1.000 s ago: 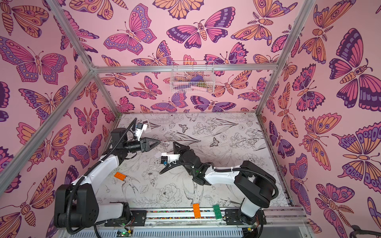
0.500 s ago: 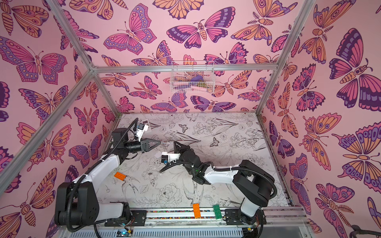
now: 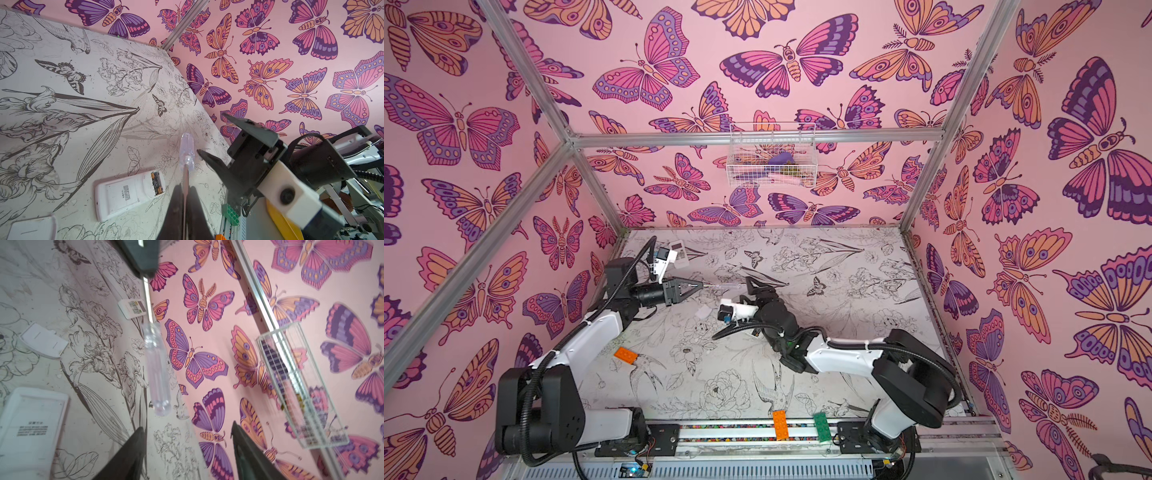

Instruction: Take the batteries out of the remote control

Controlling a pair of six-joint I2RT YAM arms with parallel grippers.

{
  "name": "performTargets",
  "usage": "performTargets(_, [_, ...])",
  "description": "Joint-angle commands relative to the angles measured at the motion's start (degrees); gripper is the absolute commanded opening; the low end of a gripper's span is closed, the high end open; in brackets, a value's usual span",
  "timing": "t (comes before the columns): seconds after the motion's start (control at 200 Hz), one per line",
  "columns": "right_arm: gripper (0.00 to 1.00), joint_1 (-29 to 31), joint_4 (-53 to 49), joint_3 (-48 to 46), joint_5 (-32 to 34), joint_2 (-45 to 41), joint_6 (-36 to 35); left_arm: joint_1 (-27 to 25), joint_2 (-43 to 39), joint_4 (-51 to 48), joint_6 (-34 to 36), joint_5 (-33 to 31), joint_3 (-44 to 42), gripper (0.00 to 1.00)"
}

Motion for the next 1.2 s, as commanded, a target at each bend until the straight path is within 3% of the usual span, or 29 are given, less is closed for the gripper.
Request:
performTargets(0.0, [0.67,-2.35,-9.37,1.62,1.44,-5.50,15.06,0.77,-0.53,1.53,-1.41,1.82,2.08,0.00])
performTargets(0.25, [0.71,-8.74,-23.29,5.21,-4.45,-10.73,35.77,1.21,-1.26,2.85,-3.39,2.27,2.26,0.00])
performTargets(0.386, [0.76,-14.04,-28.84,7.02,-16.09,-10.13,45.68,1.37,-2.05,3.52,-2.60,2.29,1.47,0.00])
performTargets(0.526, [0.85,-18.87,-27.54,6.54,-24.83,-10.16,56.49,1.91,-2.18,3.55,-3.57,2.50,1.81,0.00])
performTargets(0.641, [0.89,-21.69,-22.55,4.32,-28.15,-9.65,65.03,1.85,-2.61,3.84,-3.44,2.54,1.82,0.00])
performTargets(0.816, [0.94,-24.11,-23.32,5.68,-34.14,-9.26,74.87,1.44,-1.67,4.56,-5.74,2.72,3.10,0.00])
performTargets(1.002, [0.94,-26.22,-18.73,6.62,-45.36,-5.35,86.53,0.91,-1.25,5.23,-7.16,2.90,3.52,0.00])
performTargets(1.192, [0.94,-26.52,-10.81,7.29,-52.68,-0.89,95.56,0.60,-0.95,6.40,-8.42,2.63,2.95,0.00])
